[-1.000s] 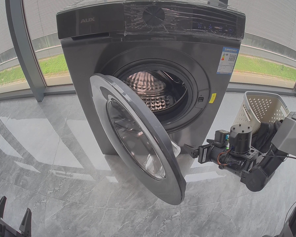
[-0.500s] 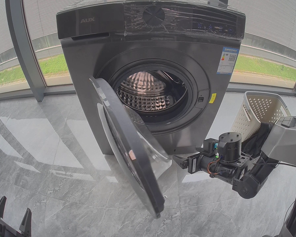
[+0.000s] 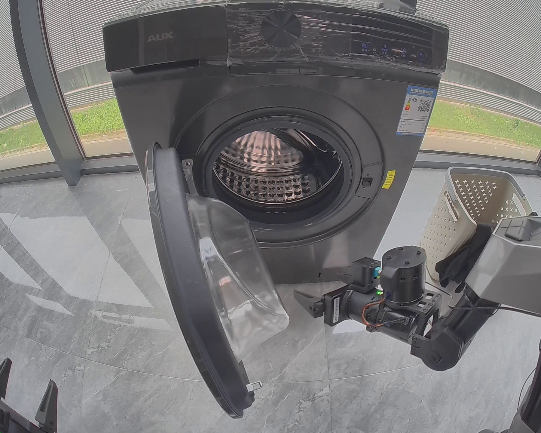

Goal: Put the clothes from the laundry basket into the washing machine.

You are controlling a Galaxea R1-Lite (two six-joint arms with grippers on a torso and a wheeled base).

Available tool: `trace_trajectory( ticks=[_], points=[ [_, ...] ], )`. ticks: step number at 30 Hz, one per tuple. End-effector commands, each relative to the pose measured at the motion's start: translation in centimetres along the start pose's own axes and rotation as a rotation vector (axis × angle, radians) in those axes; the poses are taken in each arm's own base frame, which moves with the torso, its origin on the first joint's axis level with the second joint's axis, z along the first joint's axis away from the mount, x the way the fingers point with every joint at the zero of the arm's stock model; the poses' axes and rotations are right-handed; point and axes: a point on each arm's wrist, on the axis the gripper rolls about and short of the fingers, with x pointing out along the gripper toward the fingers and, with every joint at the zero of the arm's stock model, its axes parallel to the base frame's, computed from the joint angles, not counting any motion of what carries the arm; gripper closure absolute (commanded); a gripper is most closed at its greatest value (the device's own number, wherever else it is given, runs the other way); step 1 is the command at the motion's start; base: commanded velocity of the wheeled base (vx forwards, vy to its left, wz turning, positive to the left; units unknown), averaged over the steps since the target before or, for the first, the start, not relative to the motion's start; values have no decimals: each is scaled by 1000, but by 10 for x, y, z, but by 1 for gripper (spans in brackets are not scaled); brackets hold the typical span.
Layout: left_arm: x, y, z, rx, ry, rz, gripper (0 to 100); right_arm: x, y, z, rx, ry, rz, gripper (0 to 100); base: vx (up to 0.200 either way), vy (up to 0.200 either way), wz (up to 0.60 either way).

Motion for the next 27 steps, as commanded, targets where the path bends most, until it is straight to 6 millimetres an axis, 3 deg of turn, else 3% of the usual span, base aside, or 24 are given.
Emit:
trace_trajectory(
  ticks=[1,7,20,27],
  points=[
    [0,0,-5,-1,1,1,0,6,18,-14,-19,44,52,0,0,0,0],
    [0,0,-5,-1,1,1,0,8,31,-17,-34,46,98,0,0,0,0],
    [0,0,-5,2,1,1,0,18,37,0,-26,-20,169,0,0,0,0],
    [0,0,-5,2,1,1,0,41,46,15,-25,-38,205,0,-57,0,0]
  ],
)
